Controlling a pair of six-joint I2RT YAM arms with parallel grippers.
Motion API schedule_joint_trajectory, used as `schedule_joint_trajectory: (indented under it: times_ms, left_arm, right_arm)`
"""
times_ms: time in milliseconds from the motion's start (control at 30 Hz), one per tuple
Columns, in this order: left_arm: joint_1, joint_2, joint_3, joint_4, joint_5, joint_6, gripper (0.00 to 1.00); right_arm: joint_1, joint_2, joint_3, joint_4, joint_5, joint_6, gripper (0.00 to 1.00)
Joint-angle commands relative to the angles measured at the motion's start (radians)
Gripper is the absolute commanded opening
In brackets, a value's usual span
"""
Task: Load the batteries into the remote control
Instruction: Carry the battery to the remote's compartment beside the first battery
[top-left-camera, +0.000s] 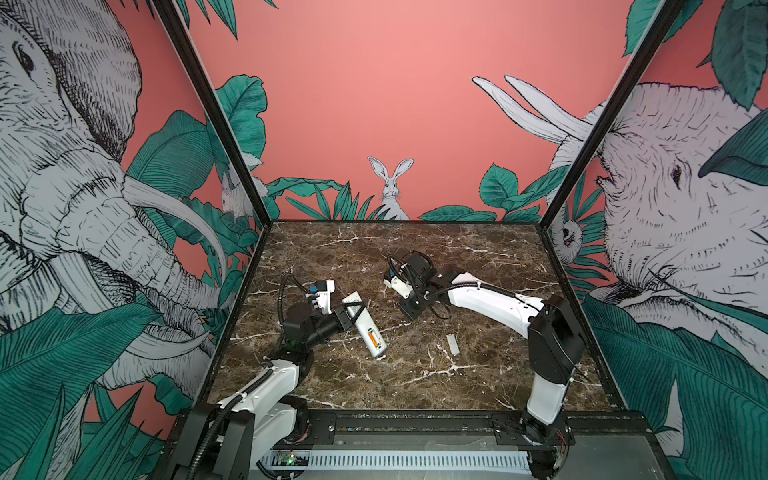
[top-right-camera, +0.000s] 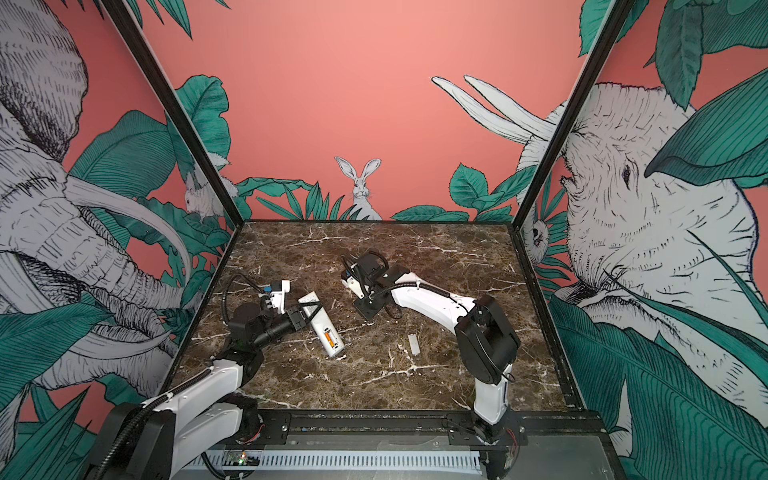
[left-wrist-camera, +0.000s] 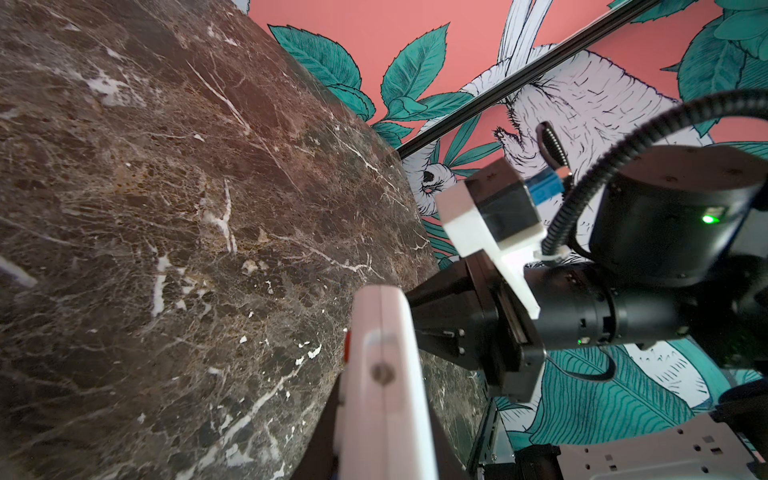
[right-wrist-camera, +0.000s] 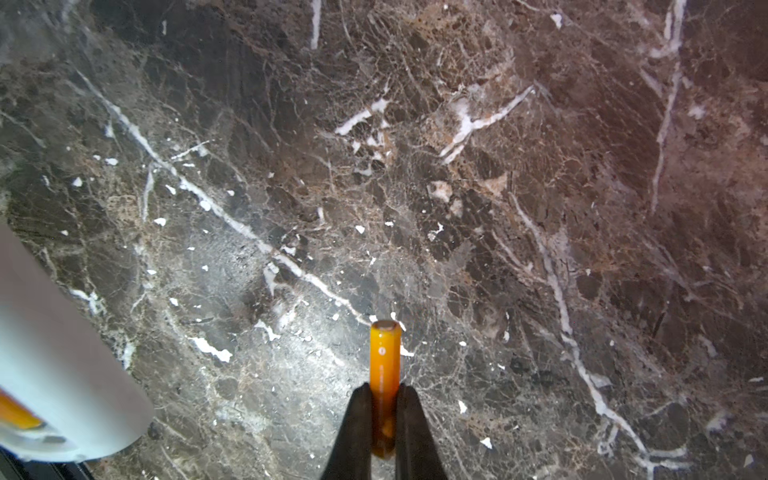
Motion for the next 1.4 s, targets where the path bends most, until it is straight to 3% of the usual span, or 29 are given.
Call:
schedule_joint_trajectory:
  times_ms: [0, 367, 1367]
  left_arm:
    - [0.005, -0.023, -0.006, 0.052, 0.011, -0.021, 0.00]
    - [0.005, -0.053, -0.009, 0.035, 0.002, -0.043, 0.00]
    - [0.005, -0.075, -0.012, 0.016, -0.019, -0.068, 0.00]
  right_arm:
    - [0.025, -0.054, -0.021, 0.009, 0.030, 0.044, 0.00]
    - [0.105, -0.123, -0.044, 0.009, 0.023, 0.112, 0.00]
    - [0.163, -0.175, -0.087, 0.052, -0.075, 0.180, 0.00]
